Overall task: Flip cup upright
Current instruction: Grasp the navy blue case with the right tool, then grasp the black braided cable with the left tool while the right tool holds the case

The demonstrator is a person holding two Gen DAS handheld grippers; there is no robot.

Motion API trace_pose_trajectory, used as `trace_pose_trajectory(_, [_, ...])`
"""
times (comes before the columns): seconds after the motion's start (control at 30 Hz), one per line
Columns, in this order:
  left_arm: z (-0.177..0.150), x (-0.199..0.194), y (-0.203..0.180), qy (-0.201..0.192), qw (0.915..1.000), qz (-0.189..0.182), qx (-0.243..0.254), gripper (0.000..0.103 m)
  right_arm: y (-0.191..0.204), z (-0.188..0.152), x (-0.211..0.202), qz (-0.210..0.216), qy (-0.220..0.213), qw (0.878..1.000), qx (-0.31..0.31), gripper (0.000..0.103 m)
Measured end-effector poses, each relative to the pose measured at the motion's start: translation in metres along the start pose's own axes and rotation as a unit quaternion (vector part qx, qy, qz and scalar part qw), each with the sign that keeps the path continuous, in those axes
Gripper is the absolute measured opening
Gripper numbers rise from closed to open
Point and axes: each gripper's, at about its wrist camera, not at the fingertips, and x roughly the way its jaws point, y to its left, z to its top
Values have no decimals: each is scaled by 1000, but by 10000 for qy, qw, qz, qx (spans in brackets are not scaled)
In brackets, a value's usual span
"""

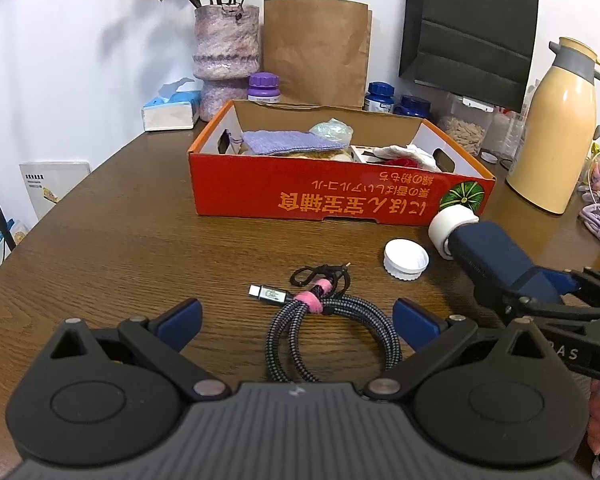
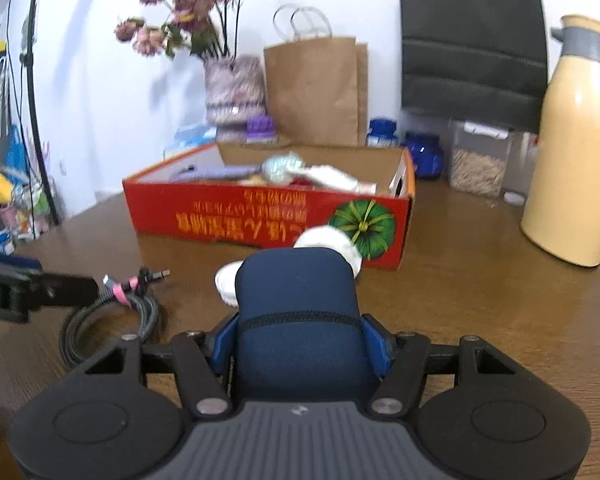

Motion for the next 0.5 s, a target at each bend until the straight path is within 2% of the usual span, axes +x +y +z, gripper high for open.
trace_pose_trajectory(0.17, [-1,5,-7,68,9999,-94,81,103,-2,2,-11,-156,-229,9995,126,63])
trace_pose_trajectory(0.5, [-3,21,-22,422,9982,-296,290,103,-5,4,-11,-286,-285,9990,190,63])
